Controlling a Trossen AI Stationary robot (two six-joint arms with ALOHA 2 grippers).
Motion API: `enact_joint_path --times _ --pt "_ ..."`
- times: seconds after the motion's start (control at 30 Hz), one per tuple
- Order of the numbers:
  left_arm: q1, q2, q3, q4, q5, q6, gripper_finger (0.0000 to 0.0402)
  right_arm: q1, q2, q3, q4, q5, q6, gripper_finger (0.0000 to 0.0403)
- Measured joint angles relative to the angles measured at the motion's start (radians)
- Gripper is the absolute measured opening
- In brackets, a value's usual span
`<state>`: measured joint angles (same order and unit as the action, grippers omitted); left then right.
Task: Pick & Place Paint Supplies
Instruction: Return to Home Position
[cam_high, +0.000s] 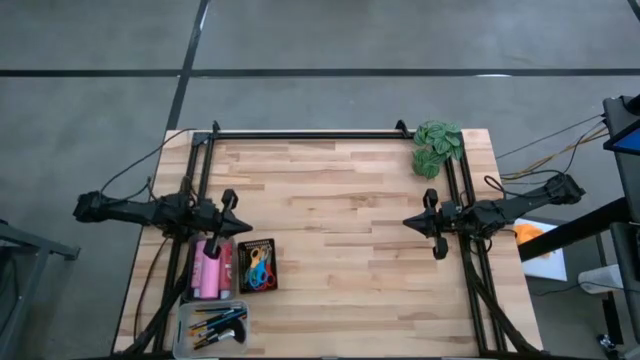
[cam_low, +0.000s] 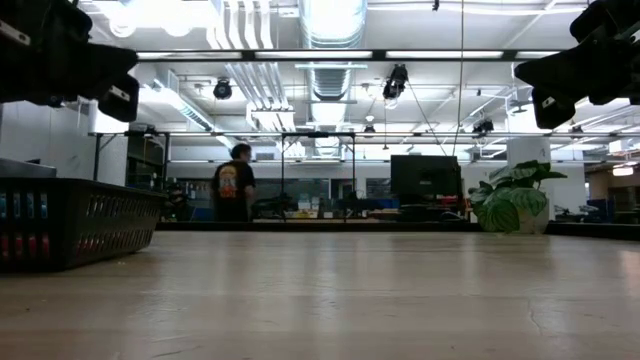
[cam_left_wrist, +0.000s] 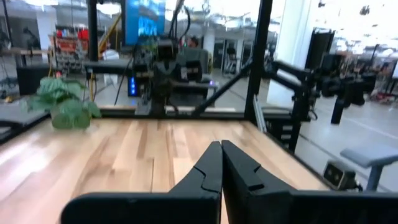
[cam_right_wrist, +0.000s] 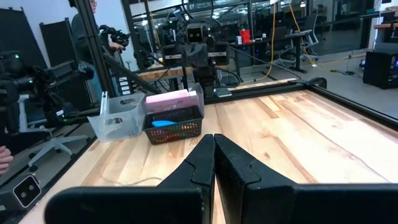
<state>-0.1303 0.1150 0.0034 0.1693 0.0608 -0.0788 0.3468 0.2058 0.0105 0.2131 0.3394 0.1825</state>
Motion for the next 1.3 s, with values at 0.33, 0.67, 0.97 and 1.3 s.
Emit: enact_joint_path --times 0.33,0.67,0.97,1.3 --pt "0.000 -0.077 -0.001 -0.137 -0.008 0.000 0.0000 0.000 0.000 0.000 0.000 0.000 0.000 0.0009" --pt "0.001 -0.087 -0.001 -0.145 -0.016 0.000 0.0000 0.000 0.000 0.000 0.000 0.000 0.000 0.0009" --pt "0.001 -0.087 -0.001 -0.145 -0.016 0.000 0.0000 0.000 0.000 0.000 0.000 0.000 0.000 0.0009" --pt "0.000 -0.086 -0.002 -0.144 -0.016 0.000 0.0000 0.000 0.000 0.000 0.000 0.000 0.000 0.0009"
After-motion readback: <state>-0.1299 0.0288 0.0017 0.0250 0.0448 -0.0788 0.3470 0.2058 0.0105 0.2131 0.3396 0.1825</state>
